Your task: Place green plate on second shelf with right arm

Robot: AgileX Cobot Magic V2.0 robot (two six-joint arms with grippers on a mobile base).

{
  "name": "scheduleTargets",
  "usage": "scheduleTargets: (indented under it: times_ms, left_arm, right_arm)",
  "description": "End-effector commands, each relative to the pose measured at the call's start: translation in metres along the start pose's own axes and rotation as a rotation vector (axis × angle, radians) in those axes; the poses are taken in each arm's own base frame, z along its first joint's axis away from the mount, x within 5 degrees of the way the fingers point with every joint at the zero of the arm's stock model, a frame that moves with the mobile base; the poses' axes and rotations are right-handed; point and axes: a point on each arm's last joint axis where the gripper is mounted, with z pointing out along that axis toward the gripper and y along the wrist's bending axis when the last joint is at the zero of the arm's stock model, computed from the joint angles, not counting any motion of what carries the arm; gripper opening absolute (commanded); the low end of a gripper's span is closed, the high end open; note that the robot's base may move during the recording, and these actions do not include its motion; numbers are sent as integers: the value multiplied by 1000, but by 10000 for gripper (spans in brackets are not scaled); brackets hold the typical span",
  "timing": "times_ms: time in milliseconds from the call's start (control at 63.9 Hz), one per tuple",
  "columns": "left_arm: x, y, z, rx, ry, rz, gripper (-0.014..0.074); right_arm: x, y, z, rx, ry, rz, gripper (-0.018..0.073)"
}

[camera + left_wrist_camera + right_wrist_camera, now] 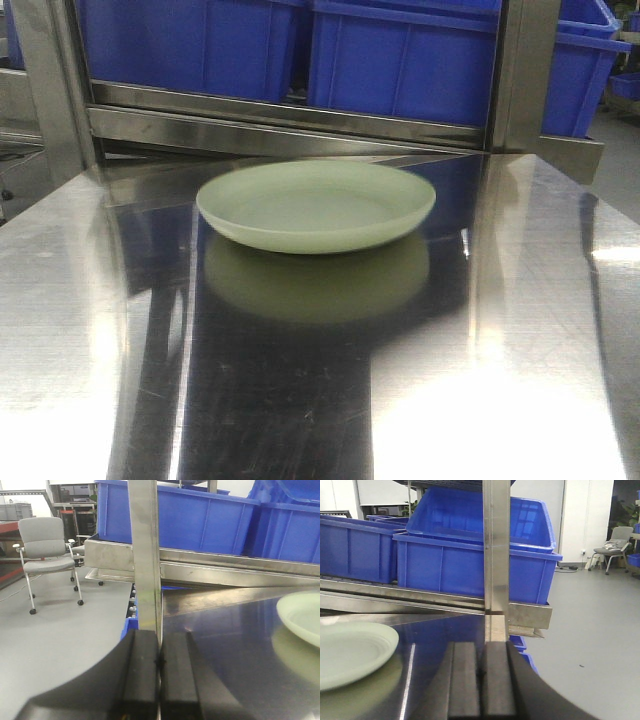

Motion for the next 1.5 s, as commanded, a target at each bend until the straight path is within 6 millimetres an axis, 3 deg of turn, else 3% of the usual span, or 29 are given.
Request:
scheduleTargets:
  times_ms: [0,423,611,799,939,1002,1127,1237,1362,1487]
  left_arm:
    - [5,0,0,2,-56,-2,130]
    - [5,0,0,2,-56,-2,130]
    - [5,0,0,2,-56,-2,130]
    - [5,0,0,2,-56,-2,130]
    - [5,0,0,2,-56,-2,130]
    - [5,0,0,2,-56,-2,130]
    - [5,0,0,2,-56,-2,130]
    - [5,0,0,2,-56,-2,130]
    - [5,0,0,2,-56,-2,130]
    - [5,0,0,2,-56,-2,130]
  right_arm:
    - [-15,1,-2,-7,-122,-14,50]
    - [-15,1,-2,-7,-122,-14,50]
    - [-23,2,-3,-12,-206,-8,50]
    - [-53,4,-12,-43,-465,62,50]
    - [-96,7,-9,-65,-329,238,50]
    - [-125,10,-4,-48,-241,246,50]
    - [-167,13,27,-25,-124,247,50]
    - [-187,16,76,-14,19,249,50]
    - [-190,30,134,-44,266,245,50]
    - [-173,56,187,-106,521,185,50]
